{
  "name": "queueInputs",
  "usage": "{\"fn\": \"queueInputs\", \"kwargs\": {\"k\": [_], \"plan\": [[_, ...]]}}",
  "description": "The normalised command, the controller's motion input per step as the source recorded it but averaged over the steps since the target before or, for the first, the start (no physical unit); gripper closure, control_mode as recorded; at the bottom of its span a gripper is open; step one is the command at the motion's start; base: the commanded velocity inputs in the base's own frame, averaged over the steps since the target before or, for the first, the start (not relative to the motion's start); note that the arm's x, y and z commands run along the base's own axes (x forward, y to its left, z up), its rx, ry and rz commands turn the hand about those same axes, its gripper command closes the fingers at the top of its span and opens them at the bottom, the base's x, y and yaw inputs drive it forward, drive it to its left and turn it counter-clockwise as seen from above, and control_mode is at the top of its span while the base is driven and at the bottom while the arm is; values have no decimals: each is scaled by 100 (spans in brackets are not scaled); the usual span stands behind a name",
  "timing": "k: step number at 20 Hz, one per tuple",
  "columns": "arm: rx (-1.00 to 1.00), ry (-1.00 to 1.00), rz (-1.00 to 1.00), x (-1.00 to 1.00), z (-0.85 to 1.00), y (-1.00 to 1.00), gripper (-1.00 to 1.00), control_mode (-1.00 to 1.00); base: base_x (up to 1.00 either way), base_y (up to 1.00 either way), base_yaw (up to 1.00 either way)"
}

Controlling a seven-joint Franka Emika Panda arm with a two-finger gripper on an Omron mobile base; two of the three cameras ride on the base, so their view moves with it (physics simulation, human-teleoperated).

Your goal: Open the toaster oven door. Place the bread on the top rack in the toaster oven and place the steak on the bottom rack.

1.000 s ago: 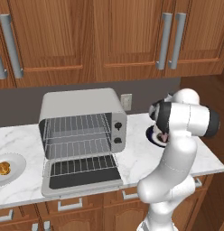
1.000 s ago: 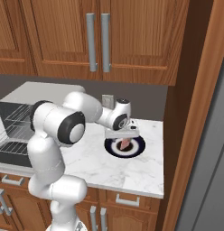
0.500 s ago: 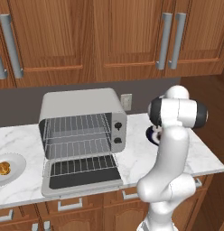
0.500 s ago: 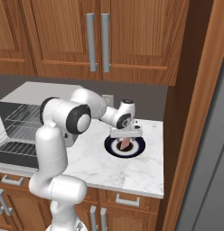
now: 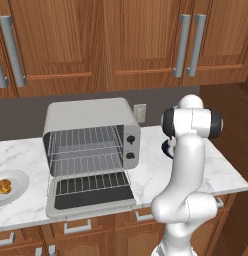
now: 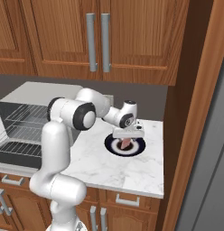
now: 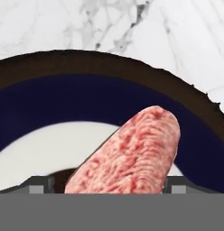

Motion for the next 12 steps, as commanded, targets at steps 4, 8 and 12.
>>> {"fn": "queueInputs", "kwargs": {"k": [4,8,12], "plan": [[0,6,0,8,-21,-4,-100,-100,0,0,0],[0,5,-1,1,-24,0,100,-100,0,0,0],[0,2,-2,-3,-16,0,100,-100,0,0,0]]}}
